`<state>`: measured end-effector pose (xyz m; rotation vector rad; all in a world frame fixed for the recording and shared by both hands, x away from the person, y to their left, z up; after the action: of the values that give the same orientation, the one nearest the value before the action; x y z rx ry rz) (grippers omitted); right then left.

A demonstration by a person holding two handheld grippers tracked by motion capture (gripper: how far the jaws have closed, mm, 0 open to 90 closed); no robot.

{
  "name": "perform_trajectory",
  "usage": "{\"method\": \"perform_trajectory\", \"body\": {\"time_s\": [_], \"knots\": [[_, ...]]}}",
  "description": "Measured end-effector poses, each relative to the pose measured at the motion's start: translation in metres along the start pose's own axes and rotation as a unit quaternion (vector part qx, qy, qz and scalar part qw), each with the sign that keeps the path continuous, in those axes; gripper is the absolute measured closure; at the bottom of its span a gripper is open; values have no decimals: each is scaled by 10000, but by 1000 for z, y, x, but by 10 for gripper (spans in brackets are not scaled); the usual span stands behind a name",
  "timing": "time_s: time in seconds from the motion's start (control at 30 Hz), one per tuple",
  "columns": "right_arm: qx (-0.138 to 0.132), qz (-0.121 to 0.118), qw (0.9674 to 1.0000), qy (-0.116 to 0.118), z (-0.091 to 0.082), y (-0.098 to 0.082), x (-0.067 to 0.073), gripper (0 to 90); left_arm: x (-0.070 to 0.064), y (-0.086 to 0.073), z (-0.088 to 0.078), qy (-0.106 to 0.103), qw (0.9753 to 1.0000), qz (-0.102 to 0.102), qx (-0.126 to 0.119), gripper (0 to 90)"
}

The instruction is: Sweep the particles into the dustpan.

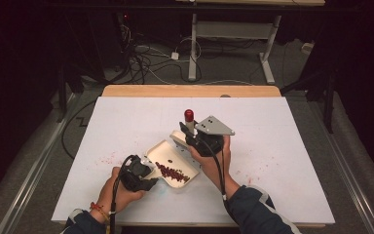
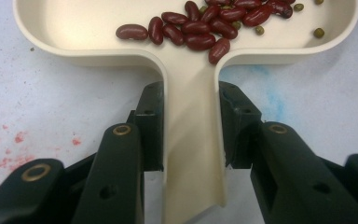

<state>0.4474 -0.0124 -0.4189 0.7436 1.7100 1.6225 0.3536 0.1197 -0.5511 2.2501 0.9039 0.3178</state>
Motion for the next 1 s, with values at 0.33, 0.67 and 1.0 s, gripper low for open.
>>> {"method": "perform_trajectory", "body": {"time_s": [0.33, 0.67, 1.0], "knots": [[-45, 146, 9989, 448, -5, 6, 32, 695, 0, 0, 0, -2, 10000, 20, 12, 640], [-203, 160, 9980, 570, -12, 17, 36, 695, 0, -2, 1, -22, 10000, 48, 30, 639], [-298, 132, 9991, 288, -24, 27, 10, 695, 0, -2, 2, 16, 10000, 78, -14, 639]]}}
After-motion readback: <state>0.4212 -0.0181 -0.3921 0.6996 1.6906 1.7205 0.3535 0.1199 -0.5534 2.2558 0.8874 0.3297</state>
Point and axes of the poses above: each handheld gripper's, and its own axes: z roughly forward along the jaws, y roughly out of its top, x roughly to its left, the point moved 10 cm from there along z, roughly forward along the jaws, and after that the axes turned 15 degrees about -x, right-handed, at the moved point
